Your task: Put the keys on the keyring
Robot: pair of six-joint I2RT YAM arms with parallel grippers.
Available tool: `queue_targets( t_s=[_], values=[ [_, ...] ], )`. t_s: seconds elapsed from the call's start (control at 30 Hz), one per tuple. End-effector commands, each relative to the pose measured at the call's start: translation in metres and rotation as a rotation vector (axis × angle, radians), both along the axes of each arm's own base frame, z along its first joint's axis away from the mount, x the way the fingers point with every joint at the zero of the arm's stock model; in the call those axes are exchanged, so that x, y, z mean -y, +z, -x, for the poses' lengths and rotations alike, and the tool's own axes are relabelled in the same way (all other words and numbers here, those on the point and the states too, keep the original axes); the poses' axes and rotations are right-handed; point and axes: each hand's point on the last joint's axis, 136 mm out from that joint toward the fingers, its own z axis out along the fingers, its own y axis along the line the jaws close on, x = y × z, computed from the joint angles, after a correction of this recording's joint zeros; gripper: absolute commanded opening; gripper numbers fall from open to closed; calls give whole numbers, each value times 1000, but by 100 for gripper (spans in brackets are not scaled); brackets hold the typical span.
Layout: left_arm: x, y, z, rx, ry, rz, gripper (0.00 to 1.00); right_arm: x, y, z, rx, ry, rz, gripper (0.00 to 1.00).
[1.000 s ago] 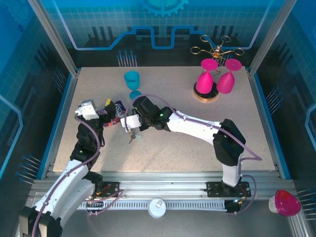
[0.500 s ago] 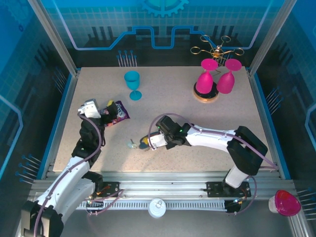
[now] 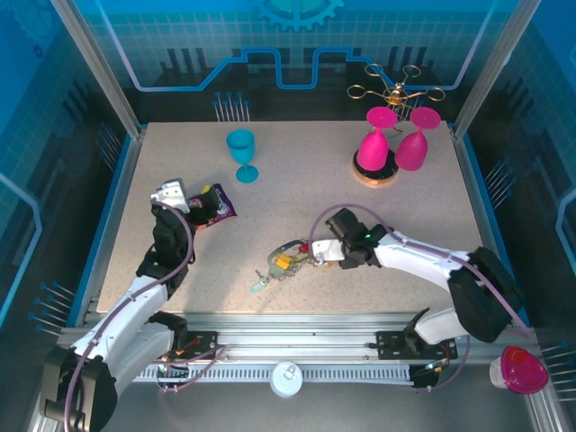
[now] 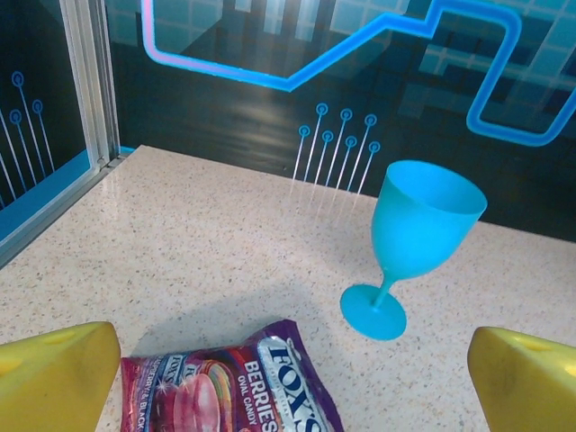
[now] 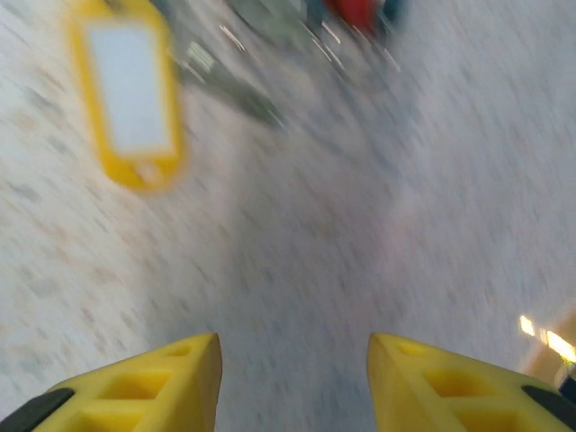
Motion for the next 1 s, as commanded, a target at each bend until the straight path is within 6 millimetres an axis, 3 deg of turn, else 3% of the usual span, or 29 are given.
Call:
queue_targets(
  t_s=[0.0, 0.13, 0.2, 0.27, 0.4, 0.53, 0.63, 0.73, 0.97],
  values=[
    [-5, 3, -9, -15, 15, -68, 99, 15, 43, -28, 138, -238, -189, 50],
    [5, -29, -24, -109, -47, -124, 99, 33, 88, -63, 226, -571, -720, 53],
    [0, -50, -31, -175, -30, -161, 99, 70, 96, -87, 336, -781, -959, 58],
    [-3, -67, -35, -207, -33, -153, 99, 96, 94, -102, 378, -901, -1137, 56],
    [-8, -95, -37, -244, -53, -131, 99, 81, 70, -115, 414, -759, -1130, 61],
    [-6, -101, -40, -180, -92, -172, 99, 101, 43, -109, 439, -781, -1239, 61],
    [2, -97, -46, -80, -170, -150, 99, 116, 49, -95, 508, -780, -1329, 63],
    [9, -118, -53, -70, -220, -167, 99, 117, 49, -103, 487, -787, -1343, 64],
    [-23, -123, -62, -148, -27, -136, 99, 123, 39, -119, 427, -889, -1291, 62]
  ],
)
